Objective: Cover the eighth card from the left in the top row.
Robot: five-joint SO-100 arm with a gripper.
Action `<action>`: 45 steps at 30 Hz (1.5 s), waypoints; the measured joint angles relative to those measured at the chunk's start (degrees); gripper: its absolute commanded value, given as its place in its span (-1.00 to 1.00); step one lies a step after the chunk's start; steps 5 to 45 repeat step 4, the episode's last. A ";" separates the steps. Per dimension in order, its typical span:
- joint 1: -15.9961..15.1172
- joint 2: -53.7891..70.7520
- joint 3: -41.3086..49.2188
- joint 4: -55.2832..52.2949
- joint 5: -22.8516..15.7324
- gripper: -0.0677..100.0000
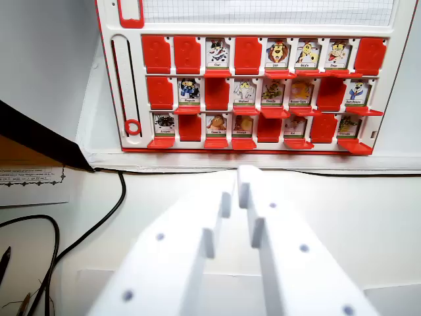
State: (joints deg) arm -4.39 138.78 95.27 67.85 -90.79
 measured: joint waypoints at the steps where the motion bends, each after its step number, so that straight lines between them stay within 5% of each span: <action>1: 0.00 0.00 0.00 -0.35 0.00 -1.00; 45: 0.00 0.09 0.00 -1.05 0.00 -1.00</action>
